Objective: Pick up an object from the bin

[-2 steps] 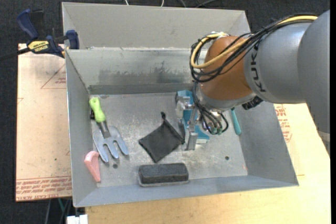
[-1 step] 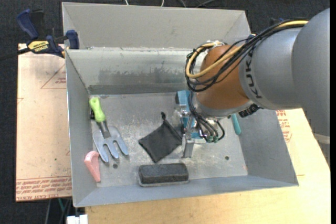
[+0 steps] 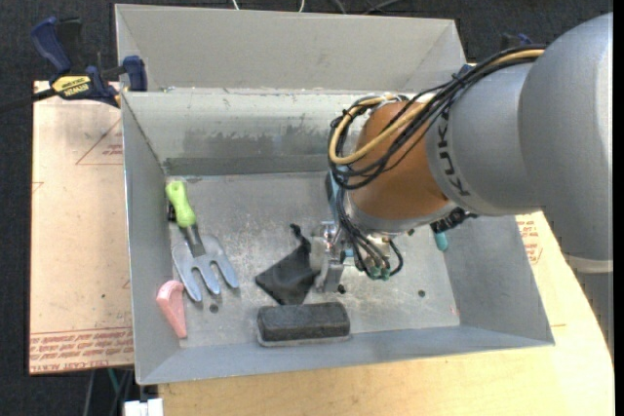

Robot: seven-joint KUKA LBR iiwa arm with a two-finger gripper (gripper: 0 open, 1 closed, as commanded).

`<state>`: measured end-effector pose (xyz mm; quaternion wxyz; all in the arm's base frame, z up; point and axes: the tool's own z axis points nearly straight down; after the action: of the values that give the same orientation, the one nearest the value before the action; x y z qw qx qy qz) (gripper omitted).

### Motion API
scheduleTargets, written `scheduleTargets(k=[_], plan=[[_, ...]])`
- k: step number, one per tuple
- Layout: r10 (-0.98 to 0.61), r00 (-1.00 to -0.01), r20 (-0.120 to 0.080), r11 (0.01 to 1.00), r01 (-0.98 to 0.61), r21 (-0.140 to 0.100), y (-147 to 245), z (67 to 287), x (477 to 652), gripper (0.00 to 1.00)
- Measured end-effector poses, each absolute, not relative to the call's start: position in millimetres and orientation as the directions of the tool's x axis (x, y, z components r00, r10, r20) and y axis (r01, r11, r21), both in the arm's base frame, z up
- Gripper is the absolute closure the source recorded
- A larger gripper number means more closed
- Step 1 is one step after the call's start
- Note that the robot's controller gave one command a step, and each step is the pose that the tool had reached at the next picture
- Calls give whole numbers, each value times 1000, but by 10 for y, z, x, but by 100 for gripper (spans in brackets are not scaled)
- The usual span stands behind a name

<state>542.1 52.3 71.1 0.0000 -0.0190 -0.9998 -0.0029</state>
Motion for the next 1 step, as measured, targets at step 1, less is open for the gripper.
scheduleTargets(k=[1], plan=[[38, -999, 0, 999, 38, 6, 523, 712, 5421, 100]])
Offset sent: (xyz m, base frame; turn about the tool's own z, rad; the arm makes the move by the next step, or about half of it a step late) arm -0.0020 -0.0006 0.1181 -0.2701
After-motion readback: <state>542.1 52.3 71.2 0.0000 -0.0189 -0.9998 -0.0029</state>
